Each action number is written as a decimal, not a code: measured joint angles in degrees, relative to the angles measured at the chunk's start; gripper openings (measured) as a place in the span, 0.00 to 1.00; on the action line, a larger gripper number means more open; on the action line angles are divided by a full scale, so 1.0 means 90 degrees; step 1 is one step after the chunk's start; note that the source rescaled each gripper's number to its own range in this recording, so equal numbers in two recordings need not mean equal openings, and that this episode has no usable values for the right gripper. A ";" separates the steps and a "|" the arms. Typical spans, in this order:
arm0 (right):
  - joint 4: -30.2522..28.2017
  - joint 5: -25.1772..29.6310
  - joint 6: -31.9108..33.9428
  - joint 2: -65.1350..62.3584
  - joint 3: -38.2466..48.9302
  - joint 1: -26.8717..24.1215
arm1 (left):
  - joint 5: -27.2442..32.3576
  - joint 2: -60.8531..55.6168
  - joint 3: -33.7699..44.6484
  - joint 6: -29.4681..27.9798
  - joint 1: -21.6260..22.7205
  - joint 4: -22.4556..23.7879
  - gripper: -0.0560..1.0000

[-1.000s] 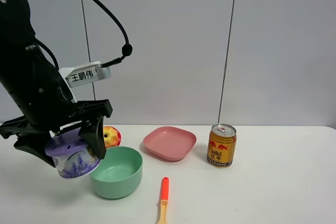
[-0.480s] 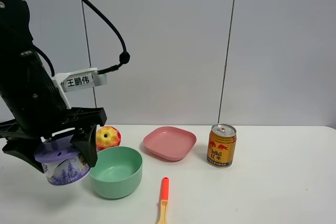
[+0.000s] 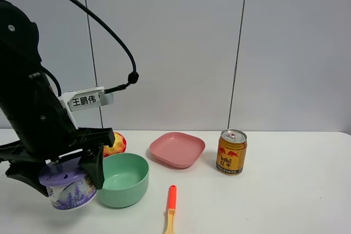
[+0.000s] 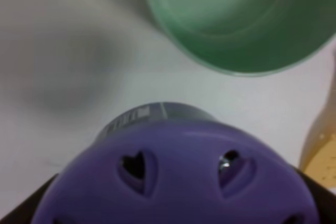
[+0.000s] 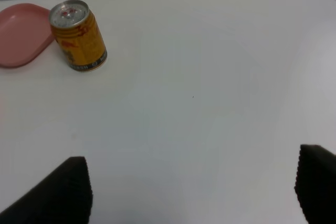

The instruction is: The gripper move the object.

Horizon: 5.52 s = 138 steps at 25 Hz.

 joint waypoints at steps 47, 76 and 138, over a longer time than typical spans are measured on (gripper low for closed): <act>0.0000 0.0000 0.0000 0.0000 0.0000 0.0000 | -0.1488 0.1005 0.0577 0.2075 -0.0612 -0.0550 0.05; 0.0000 0.0000 0.0000 0.0000 0.0000 0.0000 | -0.1750 0.1117 0.0577 0.2787 -0.0612 -0.0544 0.05; 0.0000 0.0000 0.0000 0.0000 0.0000 0.0000 | 0.2985 -0.6112 0.0269 0.1651 0.1747 0.2452 0.40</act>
